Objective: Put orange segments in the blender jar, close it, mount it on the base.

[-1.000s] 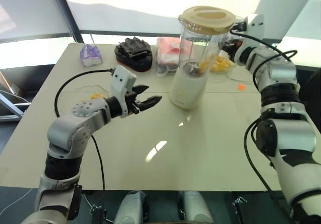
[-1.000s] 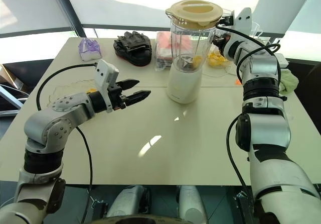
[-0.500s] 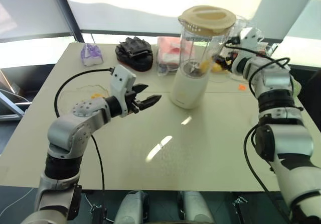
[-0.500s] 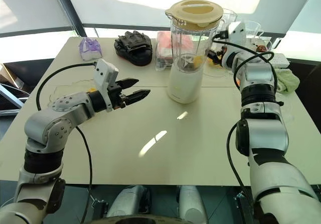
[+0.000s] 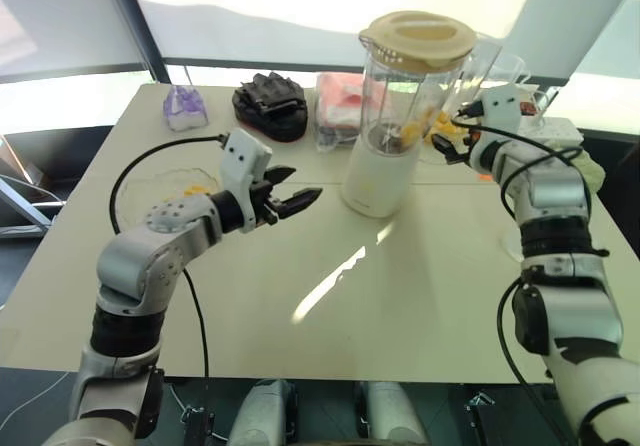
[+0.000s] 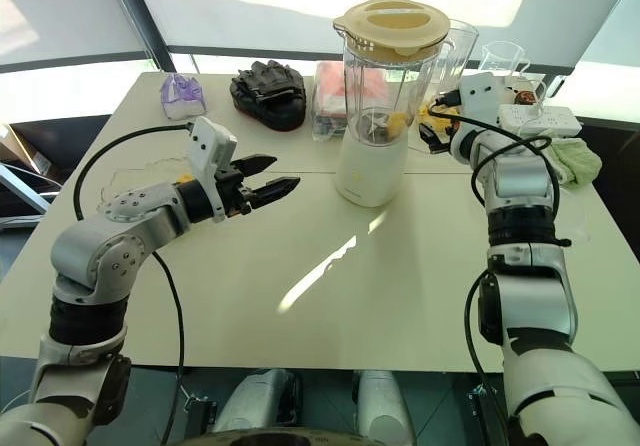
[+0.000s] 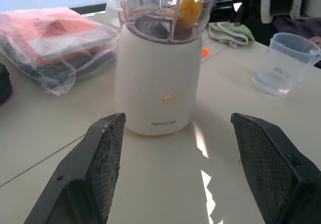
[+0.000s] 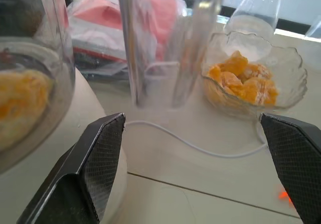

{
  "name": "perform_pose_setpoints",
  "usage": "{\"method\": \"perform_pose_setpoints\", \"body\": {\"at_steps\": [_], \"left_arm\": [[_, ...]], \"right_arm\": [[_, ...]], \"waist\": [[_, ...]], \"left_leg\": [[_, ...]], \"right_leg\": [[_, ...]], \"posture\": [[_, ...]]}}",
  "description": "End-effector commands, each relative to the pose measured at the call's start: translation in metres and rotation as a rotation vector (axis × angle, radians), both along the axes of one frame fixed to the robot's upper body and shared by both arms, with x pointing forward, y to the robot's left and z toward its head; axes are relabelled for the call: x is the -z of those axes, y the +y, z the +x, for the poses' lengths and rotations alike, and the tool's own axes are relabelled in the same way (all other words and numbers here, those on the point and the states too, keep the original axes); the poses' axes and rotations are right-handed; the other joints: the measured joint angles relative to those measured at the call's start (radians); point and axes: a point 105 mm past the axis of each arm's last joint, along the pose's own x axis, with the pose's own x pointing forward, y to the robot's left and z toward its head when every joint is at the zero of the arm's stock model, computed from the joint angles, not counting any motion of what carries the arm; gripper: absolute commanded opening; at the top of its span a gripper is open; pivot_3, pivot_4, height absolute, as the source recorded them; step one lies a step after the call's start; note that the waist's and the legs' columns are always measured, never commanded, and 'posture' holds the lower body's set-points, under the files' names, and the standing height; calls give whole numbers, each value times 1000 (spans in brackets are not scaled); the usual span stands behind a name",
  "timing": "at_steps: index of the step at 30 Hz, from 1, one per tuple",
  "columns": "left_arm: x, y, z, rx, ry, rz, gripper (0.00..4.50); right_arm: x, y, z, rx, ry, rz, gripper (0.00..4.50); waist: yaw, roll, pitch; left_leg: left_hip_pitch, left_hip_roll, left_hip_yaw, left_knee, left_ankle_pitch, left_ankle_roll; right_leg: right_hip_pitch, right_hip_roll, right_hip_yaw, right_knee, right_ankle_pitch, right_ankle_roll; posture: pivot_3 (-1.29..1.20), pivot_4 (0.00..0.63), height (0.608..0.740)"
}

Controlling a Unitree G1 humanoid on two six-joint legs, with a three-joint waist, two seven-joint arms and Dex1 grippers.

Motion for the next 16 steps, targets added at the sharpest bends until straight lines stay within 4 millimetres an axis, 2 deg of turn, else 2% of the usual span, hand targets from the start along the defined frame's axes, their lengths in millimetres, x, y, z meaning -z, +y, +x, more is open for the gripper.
{"method": "perform_pose_setpoints", "body": {"at_steps": [1, 5, 8, 10, 12, 16], "left_arm": [[-16, 2, 4, -22, -76, -23, 3477], [-21, 4, 7, -31, -102, -39, 3477], [-25, 11, 10, -61, -124, -51, 3477], [-23, 20, 12, -83, -99, -67, 3477], [-20, 25, 9, -76, -84, -74, 3477], [2, 30, 2, -80, -35, -29, 3477]], "right_arm": [[-16, -2, -15, 0, -87, -15, 4440], [-4, -9, -36, -9, -96, -28, 4440], [0, -19, -60, -16, -109, -12, 4440], [0, -23, -96, -81, -142, 32, 4440], [0, -14, -133, -194, -151, 66, 4440], [15, 5, -183, -298, -89, 138, 4440]], "waist": [[1, 0, 0], [1, 0, 0], [3, 0, 0], [13, -1, 0], [22, -1, 1], [18, -1, 1]], "left_leg": [[0, 0, 0, 0, 0, 0], [0, 0, 0, 0, 0, 0], [0, 0, 0, 0, 0, 0], [0, 0, -1, 1, 0, 0], [0, 0, -4, 0, -1, 2], [1, 2, -3, 0, -2, 4]], "right_leg": [[0, 0, 0, 0, 0, 0], [0, 1, 0, 0, 0, 0], [1, 2, -1, 0, 0, 0], [1, 2, -1, 0, 0, 0], [3, 5, -2, -1, 0, 4], [3, 8, 0, -2, 0, 6]], "posture": [[0, 150, 740], [0, 150, 740], [0, 150, 740], [0, 150, 740], [0, 150, 740], [0, 150, 740]]}}
